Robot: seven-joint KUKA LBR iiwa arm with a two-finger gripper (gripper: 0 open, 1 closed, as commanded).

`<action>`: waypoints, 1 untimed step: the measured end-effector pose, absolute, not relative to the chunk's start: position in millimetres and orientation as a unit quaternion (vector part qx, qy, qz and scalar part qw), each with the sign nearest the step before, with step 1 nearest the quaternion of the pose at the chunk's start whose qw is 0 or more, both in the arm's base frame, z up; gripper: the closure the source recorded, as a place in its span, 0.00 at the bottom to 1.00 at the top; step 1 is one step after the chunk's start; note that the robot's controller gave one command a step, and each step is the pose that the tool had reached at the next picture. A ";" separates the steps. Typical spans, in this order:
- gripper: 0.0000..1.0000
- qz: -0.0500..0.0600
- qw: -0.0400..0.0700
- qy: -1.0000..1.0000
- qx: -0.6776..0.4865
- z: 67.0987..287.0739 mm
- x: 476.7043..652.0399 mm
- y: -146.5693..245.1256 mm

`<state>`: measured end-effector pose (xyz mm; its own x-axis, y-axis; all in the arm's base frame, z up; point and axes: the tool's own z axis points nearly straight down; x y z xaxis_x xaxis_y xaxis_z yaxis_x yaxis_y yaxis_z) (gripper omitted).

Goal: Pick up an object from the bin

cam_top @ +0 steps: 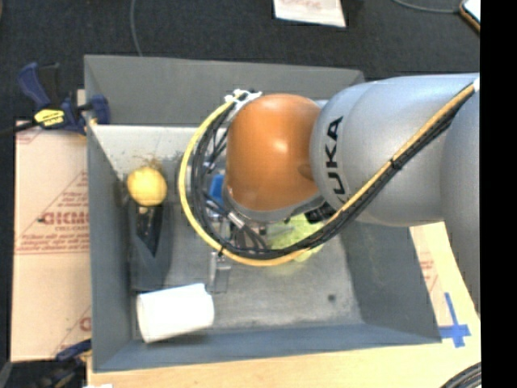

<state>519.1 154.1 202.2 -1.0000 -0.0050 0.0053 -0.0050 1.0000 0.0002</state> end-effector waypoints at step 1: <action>0.00 -0.001 -0.001 -1.000 0.000 206.9 520.7 153.1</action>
Offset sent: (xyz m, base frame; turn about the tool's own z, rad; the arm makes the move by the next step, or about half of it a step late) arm -0.0451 0.0475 -0.1322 -0.2491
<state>520.7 153.1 206.9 -1.0000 0.0004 -0.0025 0.0004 1.0000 0.0018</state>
